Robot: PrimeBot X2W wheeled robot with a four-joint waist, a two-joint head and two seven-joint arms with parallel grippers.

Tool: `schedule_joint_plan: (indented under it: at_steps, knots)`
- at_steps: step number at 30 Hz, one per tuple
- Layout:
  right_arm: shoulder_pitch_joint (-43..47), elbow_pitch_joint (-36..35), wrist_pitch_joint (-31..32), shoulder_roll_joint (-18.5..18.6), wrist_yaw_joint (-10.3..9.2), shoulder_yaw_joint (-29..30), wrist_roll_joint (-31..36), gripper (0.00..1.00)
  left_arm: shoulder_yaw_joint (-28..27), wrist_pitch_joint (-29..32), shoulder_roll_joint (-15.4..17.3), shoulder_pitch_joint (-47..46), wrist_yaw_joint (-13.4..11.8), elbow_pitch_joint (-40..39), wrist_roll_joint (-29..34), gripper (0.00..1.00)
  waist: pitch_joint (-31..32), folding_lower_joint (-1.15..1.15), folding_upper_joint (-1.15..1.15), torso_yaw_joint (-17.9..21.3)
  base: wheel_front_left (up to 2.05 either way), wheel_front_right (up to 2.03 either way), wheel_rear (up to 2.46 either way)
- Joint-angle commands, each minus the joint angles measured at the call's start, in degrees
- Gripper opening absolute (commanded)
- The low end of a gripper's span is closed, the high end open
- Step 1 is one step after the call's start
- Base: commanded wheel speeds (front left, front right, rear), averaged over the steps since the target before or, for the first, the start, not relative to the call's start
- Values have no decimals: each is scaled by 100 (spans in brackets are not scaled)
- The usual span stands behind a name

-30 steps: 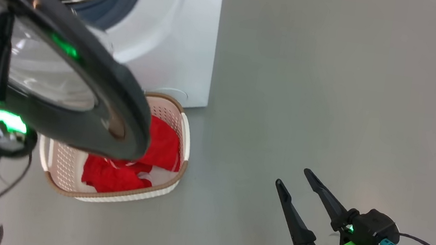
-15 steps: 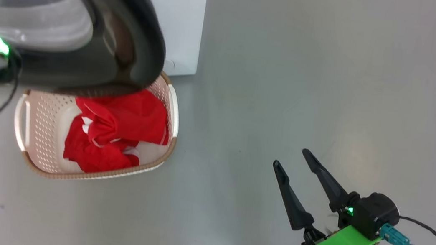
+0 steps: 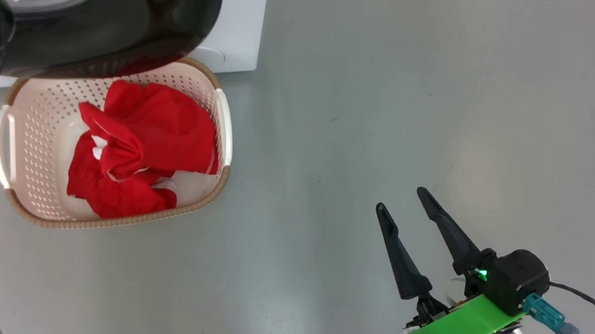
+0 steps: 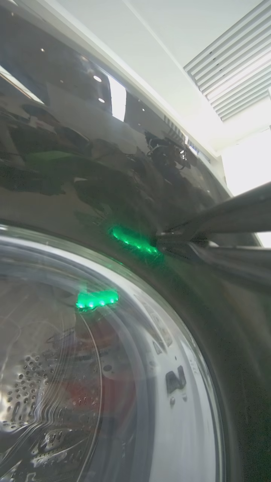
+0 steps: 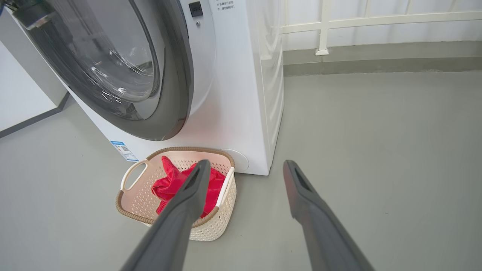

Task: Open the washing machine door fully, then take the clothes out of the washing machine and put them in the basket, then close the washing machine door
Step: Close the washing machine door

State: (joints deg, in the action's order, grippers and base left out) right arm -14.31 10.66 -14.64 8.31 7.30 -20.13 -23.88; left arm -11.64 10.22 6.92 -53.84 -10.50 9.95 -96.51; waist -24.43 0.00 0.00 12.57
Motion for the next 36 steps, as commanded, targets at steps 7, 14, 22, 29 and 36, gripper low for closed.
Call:
schedule_joint_plan:
  at_steps: [7, 14, 22, 29, 36]
  knots:
    - [-56, -99, -36, -4, 19, -12, 46, 100, -152, 63, 287, -24, 178, -68, 32, 0, 27, 0, 0, 1, 0, 0, 0]
    - [17, -76, -36, -15, 19, 100, 77, 100, -155, 181, 272, 568, 408, -454, 77, 100, 210, 0, 0, -116, 0, 0, 0]
    - [110, -43, -36, 38, 19, 185, 75, 100, 303, -230, 517, 1677, 919, -711, 1369, 100, 567, 0, 0, -365, 0, 0, 0]
    - [206, -47, -36, 76, 19, 311, 159, 100, 980, -1212, 712, 2409, 1444, -599, 3108, 100, 965, 0, 0, -540, 0, 0, 0]
    - [414, -138, -36, 127, 19, 504, 331, 100, 1538, -2196, 951, 3277, 1695, -627, 4568, 100, 1423, 0, 0, -562, 0, 0, 0]
